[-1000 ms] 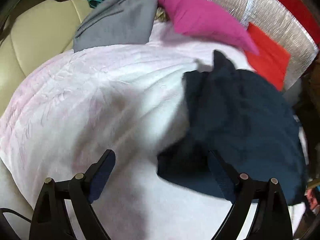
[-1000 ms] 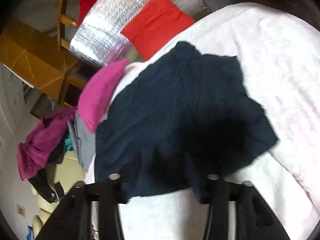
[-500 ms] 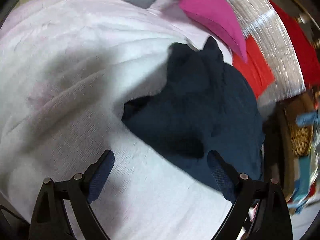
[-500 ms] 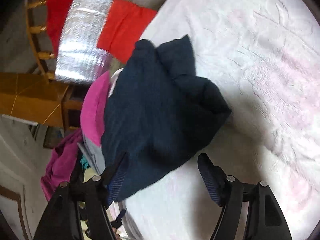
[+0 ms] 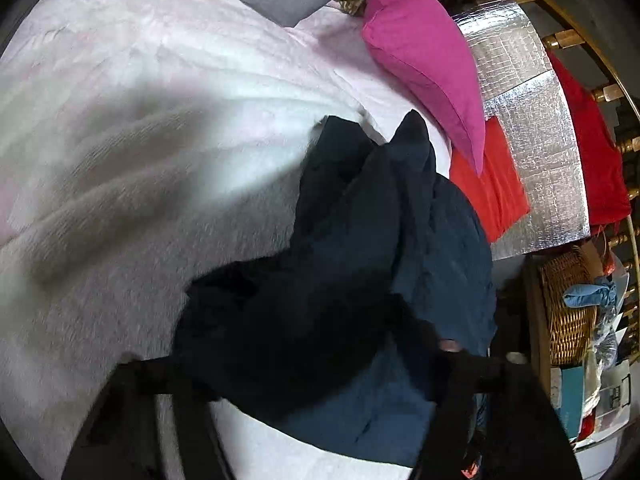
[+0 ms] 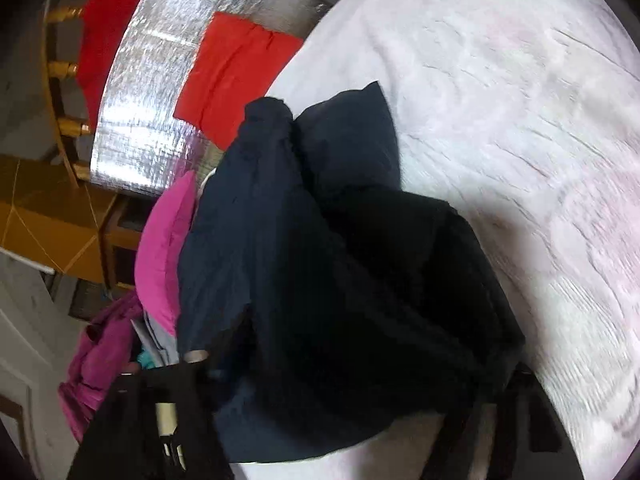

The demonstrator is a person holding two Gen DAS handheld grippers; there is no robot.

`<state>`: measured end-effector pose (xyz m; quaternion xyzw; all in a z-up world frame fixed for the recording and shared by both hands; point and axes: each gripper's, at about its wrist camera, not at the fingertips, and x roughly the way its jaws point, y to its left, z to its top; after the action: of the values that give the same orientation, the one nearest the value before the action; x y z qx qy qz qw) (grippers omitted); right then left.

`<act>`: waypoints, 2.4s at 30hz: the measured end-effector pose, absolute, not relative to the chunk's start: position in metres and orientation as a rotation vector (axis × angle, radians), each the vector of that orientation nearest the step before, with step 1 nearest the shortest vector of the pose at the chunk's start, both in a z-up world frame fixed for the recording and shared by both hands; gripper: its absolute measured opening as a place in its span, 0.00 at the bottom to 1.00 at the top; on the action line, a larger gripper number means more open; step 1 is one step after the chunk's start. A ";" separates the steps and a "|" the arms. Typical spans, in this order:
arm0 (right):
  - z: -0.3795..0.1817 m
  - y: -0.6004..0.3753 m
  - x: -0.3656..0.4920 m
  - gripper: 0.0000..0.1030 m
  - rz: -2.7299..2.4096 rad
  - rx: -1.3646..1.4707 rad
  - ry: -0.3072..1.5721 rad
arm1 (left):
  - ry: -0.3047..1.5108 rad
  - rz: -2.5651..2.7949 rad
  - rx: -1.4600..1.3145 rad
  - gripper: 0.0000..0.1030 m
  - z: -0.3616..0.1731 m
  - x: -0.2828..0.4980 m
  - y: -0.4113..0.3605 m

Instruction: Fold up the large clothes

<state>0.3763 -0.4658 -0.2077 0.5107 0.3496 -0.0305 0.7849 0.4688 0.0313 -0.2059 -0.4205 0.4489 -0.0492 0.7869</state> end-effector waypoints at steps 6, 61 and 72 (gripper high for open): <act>-0.167 -0.450 0.375 0.38 -0.004 0.973 0.614 | 0.853 -0.139 -0.822 0.28 -0.179 0.472 0.025; -0.204 -0.473 0.445 0.45 -0.015 0.938 0.823 | 1.005 -0.226 -0.741 0.50 -0.196 0.514 0.042; -0.140 -0.488 0.385 0.69 -0.174 0.873 0.719 | 0.864 -0.120 -0.681 0.69 -0.150 0.474 0.059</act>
<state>0.3852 -0.4883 -0.1396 0.4129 0.3402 -0.0824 0.8408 0.4744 0.0594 -0.1497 -0.3236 0.4104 -0.0570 0.8506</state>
